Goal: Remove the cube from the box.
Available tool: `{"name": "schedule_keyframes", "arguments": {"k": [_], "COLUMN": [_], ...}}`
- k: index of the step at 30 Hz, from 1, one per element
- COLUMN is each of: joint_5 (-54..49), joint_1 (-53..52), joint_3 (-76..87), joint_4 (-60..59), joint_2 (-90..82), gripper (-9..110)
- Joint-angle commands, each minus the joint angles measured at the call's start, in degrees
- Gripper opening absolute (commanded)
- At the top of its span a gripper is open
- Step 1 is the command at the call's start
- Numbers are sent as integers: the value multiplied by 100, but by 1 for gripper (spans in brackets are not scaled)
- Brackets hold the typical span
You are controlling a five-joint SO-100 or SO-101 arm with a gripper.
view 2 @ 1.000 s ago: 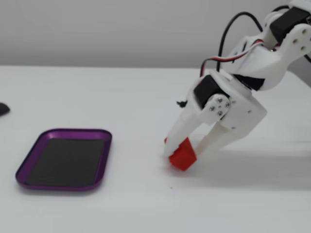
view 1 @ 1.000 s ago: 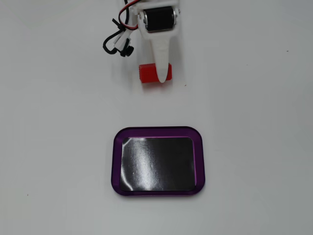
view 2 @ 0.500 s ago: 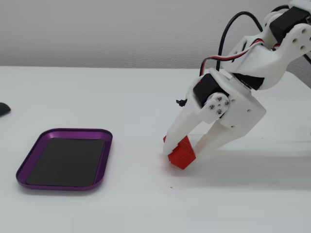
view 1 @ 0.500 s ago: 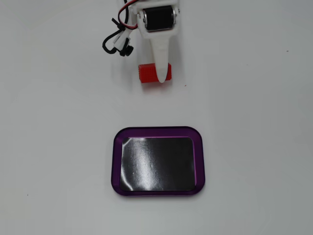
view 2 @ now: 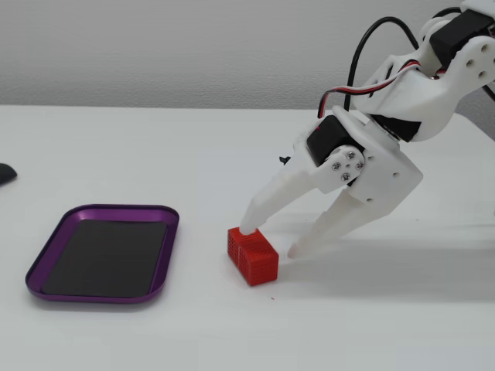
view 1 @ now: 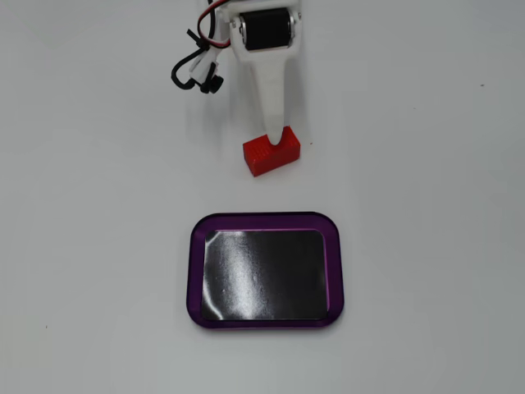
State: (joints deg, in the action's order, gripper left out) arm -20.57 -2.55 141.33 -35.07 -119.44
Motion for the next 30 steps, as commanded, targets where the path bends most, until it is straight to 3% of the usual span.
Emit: {"name": "schedule_keyframes", "arguments": {"k": [1,10,20,26,30], "joint_5": [9,290,308,352,914], "joint_1": [9,-958,-1239,-1239,-1239], "joint_3": [-44,-686,-773,483,1336], "joint_4": [0,-853,-2118,-2224,-2294], "joint_2": [-167,-870,-4535,-6715,-7339], "gripper": [19,19,19,19,19]}}
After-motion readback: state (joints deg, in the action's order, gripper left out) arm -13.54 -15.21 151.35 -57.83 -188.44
